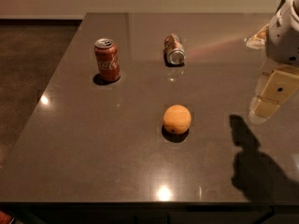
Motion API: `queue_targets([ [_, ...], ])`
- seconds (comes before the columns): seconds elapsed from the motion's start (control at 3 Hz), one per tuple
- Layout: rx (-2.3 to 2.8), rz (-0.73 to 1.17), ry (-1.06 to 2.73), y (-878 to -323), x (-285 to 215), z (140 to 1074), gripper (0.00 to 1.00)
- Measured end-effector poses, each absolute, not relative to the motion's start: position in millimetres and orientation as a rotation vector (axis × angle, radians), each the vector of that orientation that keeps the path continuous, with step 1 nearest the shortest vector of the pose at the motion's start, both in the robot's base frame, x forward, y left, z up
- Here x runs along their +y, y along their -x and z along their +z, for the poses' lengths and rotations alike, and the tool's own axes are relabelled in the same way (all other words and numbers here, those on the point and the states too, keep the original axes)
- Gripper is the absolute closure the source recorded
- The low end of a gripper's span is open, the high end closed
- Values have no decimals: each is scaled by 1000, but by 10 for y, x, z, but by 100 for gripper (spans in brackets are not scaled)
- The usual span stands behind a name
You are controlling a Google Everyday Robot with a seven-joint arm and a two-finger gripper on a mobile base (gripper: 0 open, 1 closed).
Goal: Move orange near coke can
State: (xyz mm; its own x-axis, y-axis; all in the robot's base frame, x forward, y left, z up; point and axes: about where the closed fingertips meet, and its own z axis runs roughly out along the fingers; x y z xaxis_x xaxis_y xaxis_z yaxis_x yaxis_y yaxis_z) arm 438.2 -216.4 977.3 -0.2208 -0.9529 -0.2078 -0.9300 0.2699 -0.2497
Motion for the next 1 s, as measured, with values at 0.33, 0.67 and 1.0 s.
queue_targets([
  [0.33,2229,-102,1722,-4382,-2164,9773,0],
  [0.67,2200,-81,1736,-4387,-2062,9770,0],
  [1.0,2143,6,1753,-4382,-1831,9705,0],
])
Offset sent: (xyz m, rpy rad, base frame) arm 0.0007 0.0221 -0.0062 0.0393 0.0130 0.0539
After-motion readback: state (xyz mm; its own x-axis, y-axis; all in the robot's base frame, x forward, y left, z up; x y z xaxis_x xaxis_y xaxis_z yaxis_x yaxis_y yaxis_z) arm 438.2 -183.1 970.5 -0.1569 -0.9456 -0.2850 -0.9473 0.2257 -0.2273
